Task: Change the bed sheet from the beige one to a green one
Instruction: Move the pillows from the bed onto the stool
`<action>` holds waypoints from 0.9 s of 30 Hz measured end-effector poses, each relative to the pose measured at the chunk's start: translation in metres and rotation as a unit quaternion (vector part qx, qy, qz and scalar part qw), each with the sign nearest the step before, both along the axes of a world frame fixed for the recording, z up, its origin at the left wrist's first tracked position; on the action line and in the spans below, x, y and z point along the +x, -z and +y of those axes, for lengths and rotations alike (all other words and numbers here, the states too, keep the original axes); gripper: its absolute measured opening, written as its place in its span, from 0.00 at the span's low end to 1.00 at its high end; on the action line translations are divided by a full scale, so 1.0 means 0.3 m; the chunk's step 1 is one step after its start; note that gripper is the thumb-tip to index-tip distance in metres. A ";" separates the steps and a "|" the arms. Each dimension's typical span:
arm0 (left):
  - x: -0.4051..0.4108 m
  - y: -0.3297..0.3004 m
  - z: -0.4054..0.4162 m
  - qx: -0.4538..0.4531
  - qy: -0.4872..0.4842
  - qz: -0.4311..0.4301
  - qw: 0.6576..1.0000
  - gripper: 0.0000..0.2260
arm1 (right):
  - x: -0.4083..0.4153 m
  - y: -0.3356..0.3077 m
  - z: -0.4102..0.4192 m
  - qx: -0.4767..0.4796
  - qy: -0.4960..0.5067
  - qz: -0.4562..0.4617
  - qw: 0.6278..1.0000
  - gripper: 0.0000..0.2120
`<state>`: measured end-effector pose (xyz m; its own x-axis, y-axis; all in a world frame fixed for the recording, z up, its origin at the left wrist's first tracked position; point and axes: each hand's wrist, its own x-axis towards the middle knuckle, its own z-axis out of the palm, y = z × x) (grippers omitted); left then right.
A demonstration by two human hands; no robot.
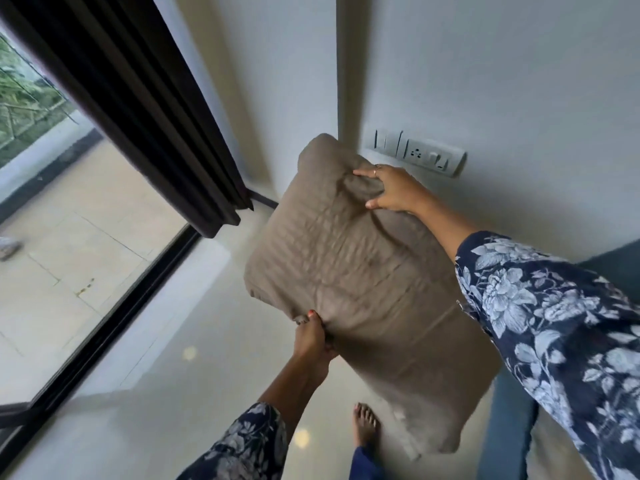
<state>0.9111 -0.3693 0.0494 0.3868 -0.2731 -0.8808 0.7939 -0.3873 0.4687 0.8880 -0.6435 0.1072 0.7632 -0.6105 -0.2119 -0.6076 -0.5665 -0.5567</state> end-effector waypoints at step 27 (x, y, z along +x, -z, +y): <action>0.134 0.152 -0.287 0.108 0.502 -0.237 0.825 0.32 | -0.155 0.454 0.254 0.020 -0.020 0.189 0.982 0.30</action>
